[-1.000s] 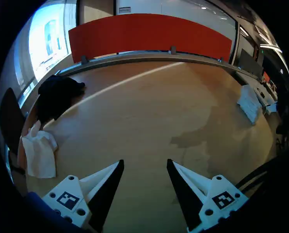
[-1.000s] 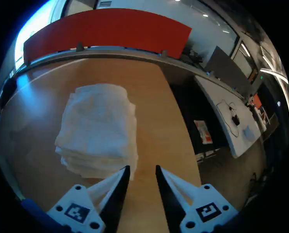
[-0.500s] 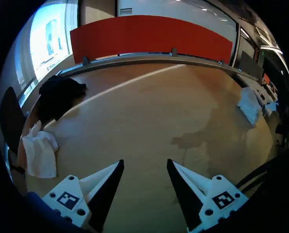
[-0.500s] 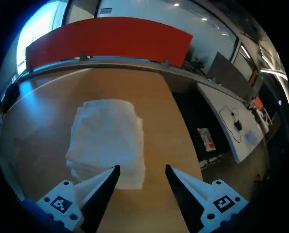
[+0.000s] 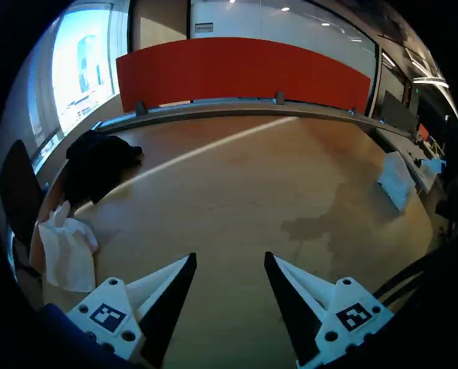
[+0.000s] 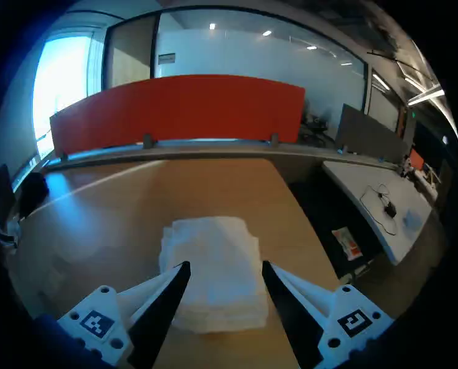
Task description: Fold towel
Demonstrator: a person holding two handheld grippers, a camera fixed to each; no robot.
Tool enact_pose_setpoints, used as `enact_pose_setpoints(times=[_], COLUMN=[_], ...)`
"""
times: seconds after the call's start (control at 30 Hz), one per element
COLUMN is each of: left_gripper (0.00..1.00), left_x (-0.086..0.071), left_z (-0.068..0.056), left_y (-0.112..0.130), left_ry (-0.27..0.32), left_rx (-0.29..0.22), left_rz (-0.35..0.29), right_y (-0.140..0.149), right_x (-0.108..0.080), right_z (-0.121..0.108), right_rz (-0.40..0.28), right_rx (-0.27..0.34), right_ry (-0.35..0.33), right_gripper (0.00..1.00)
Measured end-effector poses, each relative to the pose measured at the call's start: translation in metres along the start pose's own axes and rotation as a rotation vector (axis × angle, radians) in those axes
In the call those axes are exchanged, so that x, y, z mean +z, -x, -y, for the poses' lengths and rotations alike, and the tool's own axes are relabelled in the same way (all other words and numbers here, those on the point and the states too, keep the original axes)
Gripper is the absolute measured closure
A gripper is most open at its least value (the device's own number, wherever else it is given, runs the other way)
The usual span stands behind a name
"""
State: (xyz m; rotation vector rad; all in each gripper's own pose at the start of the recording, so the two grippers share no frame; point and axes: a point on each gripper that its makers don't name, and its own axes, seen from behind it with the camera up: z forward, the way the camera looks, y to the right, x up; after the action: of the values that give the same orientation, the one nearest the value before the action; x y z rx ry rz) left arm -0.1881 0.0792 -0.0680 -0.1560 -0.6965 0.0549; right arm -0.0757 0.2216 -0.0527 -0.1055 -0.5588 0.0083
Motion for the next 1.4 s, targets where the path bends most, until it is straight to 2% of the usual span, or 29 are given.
enact_pose_setpoints(times=[0.33, 0.53, 0.7, 1.0, 1.4], left_gripper=[0.19, 0.19, 0.19, 0.19, 0.19], left_x=[-0.002, -0.004, -0.008, -0.016, -0.028], left_z=[0.002, 0.005, 0.012, 0.026, 0.047], left_y=[-0.023, -0.043, -0.064, -0.101, -0.150], left_ry=[-0.005, -0.015, -0.034, -0.057, -0.078], left_rx=[0.001, -0.006, -0.025, -0.055, -0.085], left_rz=[-0.059, -0.121, -0.188, -0.307, -0.449], right_y=[-0.069, -0.102, -0.111, -0.128, -0.156], right_x=[-0.017, -0.028, -0.029, -0.032, -0.041], right_z=[0.050, 0.068, 0.080, 0.102, 0.147], right_rz=[-0.245, -0.371, -0.398, -0.431, -0.483], right_rx=[0.099, 0.134, 0.138, 0.103, 0.064], right_ry=[-0.099, -0.133, -0.148, -0.143, -0.118], right_gripper=[0.11, 0.08, 0.08, 0.08, 0.06])
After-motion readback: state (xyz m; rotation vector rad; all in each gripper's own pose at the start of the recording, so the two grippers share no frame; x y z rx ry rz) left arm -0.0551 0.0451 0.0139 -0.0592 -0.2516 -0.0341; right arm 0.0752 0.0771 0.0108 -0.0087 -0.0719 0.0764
